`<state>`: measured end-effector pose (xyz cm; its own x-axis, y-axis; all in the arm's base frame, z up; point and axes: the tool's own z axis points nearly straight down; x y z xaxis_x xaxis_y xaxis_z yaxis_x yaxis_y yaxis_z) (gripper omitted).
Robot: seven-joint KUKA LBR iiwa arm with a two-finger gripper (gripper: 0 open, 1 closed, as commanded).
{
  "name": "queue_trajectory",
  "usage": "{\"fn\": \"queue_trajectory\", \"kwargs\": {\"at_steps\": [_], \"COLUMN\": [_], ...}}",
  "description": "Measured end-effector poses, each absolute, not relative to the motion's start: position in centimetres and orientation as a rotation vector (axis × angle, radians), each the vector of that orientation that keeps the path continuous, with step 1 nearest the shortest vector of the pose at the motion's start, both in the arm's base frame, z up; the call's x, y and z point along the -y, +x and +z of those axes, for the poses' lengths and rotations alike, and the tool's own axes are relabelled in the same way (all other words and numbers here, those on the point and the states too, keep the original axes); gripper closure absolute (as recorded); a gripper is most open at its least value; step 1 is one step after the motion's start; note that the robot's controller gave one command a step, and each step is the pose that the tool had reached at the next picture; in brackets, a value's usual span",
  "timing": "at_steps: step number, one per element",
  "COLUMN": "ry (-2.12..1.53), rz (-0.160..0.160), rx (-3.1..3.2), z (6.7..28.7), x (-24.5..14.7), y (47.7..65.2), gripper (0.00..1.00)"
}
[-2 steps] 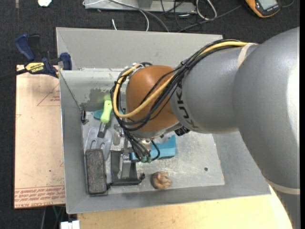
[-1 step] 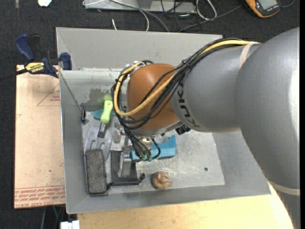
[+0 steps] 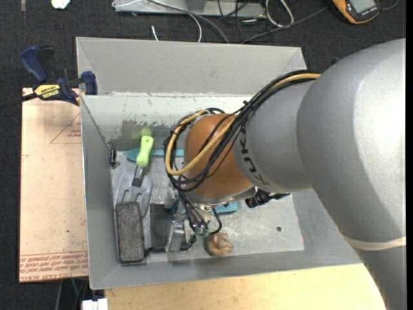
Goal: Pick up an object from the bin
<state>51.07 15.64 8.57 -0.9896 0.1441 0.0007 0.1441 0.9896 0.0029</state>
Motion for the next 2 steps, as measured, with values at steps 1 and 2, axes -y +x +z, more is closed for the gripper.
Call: {"fn": "queue_trajectory", "kwargs": {"at_steps": [1, 2], "ry": [-0.054, -0.315], "rz": [-0.003, -0.010], "rx": [3.140, 3.122], "z": [9.7, 10.0], "x": [-15.1, -9.7], "y": [50.3, 49.5], "gripper": [0.00, 0.00]}}
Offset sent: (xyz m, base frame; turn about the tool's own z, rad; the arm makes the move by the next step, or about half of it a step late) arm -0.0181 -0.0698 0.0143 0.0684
